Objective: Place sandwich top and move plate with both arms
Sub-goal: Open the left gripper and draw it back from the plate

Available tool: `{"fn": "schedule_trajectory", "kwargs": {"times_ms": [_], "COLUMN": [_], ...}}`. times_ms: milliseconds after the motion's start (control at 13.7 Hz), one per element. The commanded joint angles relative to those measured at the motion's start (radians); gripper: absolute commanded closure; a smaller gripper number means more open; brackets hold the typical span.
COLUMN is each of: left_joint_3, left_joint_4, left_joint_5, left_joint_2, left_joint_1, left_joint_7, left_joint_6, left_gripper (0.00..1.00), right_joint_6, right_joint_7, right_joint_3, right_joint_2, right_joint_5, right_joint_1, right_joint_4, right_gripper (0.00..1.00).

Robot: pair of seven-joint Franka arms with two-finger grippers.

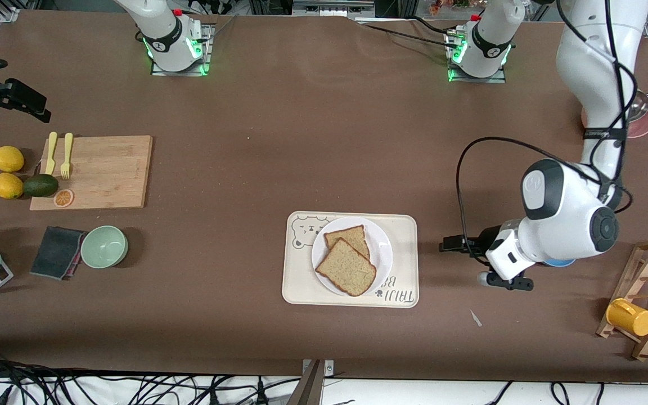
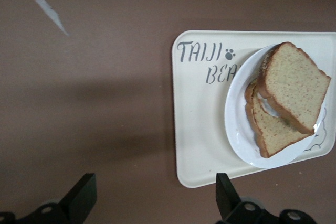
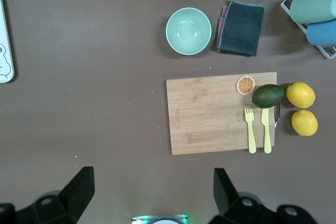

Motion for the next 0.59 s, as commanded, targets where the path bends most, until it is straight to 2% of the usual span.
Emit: {"fn": "schedule_trajectory", "kwargs": {"times_ms": [0, 293, 512], "left_joint_3": [0.003, 0.003, 0.012], "left_joint_4": [-0.016, -0.013, -0.009], "left_joint_5": [0.136, 0.208, 0.219], "left_joint_2": [-0.093, -0.244, -0.37], "left_joint_1": [-0.008, -0.008, 0.003], "left_joint_7": [-0.082, -0.085, -0.079], "left_joint_6": [-0.109, -0.313, -0.439], "left_gripper": [0.0, 0.0, 0.0], "right_joint_6": [0.002, 0.002, 0.002], "right_joint_7": [-0.009, -0.01, -0.012], "right_joint_3": [-0.002, -0.004, -0.005], "right_joint_2": [-0.001, -0.001, -0.001], "right_joint_5": [0.005, 0.005, 0.005], "right_joint_1": [0.003, 0.002, 0.002], "right_joint_4": [0.01, 0.01, 0.01], "right_gripper": [0.0, 0.0, 0.0]}}
